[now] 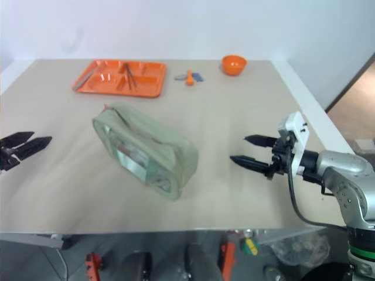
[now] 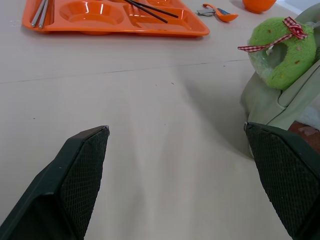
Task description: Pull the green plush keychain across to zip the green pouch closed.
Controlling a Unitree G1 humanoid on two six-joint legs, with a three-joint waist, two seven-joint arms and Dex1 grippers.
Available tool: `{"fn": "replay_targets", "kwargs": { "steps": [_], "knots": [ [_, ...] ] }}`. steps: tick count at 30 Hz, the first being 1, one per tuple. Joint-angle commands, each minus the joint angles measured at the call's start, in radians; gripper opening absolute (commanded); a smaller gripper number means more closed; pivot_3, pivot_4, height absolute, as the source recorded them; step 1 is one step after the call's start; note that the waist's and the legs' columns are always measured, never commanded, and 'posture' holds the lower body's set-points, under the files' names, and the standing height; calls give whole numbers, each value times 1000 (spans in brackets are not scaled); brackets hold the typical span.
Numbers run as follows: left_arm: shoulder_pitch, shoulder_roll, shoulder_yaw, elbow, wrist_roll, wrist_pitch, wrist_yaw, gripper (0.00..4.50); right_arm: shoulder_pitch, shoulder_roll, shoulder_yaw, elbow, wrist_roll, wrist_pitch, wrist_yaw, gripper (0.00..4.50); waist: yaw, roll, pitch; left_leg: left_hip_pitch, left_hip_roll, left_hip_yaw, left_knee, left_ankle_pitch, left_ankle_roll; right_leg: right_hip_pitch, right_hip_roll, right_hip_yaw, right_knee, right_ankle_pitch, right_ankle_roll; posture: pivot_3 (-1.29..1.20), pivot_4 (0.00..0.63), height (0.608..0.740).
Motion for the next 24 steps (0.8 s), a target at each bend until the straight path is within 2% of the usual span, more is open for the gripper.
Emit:
{"fn": "replay_targets", "kwargs": {
  "steps": [1, 7, 14, 18, 24],
  "knots": [
    [0, 11, 7, -29, 1, -17, -17, 4480, -30, -22, -12, -12, -1, -20, 16, 4393, 0, 0, 0, 0, 0, 0, 0, 0, 0, 0, 0, 0, 0, 0, 0, 0, 150, 740],
    [7, 21, -4, -75, -4, -20, -52, 4480, -98, -28, 18, 7, 11, 17, 26, 4393, -1, 0, 0, 1, 0, 1, 5, 0, 0, 0, 1, 1, 6, 0, 0, 0, 150, 740],
    [-106, 55, -27, -99, -39, -5, -119, 4480, -214, -61, 44, 32, 21, 40, 81, 4393, 0, 0, 0, 2, -1, 1, 5, 0, 0, 0, 1, 1, 8, 0, 0, 0, 150, 740],
    [-208, 91, -76, -174, -103, 56, -180, 4480, -324, -87, 102, 49, 22, 55, 155, 4393, -1, 0, 0, 1, -1, 1, 5, 0, 0, -1, 1, 1, 8, 0, 0, 0, 150, 740],
    [-329, 112, -203, -305, -158, 118, -266, 4480, -494, -59, 257, 67, -15, 55, 257, 4393, -2, 1, 1, 1, -1, 1, 5, 0, 0, -1, 2, 1, 8, -1, 0, 0, 150, 740]
  ]
}}
